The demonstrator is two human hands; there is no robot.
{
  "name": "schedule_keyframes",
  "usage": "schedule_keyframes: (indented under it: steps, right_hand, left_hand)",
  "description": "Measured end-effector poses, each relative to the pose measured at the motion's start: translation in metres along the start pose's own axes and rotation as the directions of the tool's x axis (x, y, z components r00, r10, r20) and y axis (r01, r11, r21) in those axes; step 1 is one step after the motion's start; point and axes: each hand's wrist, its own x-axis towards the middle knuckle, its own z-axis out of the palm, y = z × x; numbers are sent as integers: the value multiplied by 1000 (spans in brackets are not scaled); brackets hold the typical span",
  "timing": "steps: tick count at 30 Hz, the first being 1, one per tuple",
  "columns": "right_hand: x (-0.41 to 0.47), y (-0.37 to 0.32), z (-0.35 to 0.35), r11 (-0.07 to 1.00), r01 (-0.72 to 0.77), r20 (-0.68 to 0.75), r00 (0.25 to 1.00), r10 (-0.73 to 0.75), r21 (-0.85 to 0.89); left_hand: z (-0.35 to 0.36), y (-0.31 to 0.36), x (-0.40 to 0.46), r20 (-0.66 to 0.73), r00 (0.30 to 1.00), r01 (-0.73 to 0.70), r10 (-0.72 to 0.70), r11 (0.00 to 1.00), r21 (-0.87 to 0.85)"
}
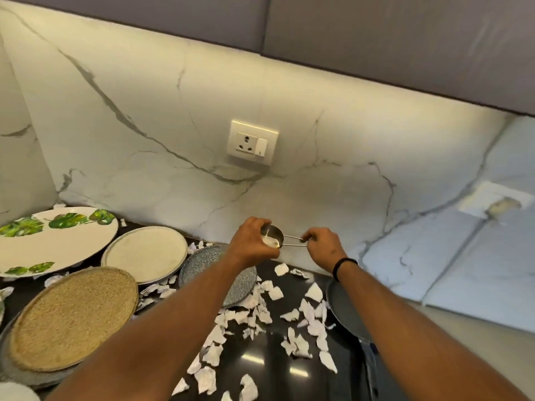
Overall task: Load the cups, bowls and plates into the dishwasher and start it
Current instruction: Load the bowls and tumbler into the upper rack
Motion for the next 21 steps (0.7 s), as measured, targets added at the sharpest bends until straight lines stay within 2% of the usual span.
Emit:
schedule_keyframes:
  steps: [3,7,11,16,21]
  right_hand:
    - [-32,20,-14,989,-122,-26,992,124,86]
    - [-85,62,-41,954,-277,-41,958,283,119]
    - [-155,111,-76,914,-376,-194,896,400,150]
    - [-268,169,-112,783,-471,-328,725,606,407]
    - [-405,218,-146,587,-496,-280,560,780,640]
  left_hand:
    - [20,12,-10,89,995,-26,33,997,-73]
    - [58,43,-27,240,969,-22,64,985,-173]
    - [109,96,-65,353,926,-44,135,966,-255]
    - [175,166,-133,498,824,-128,271,944,-303]
    - [240,237,-221,611,669,-284,424,905,-317]
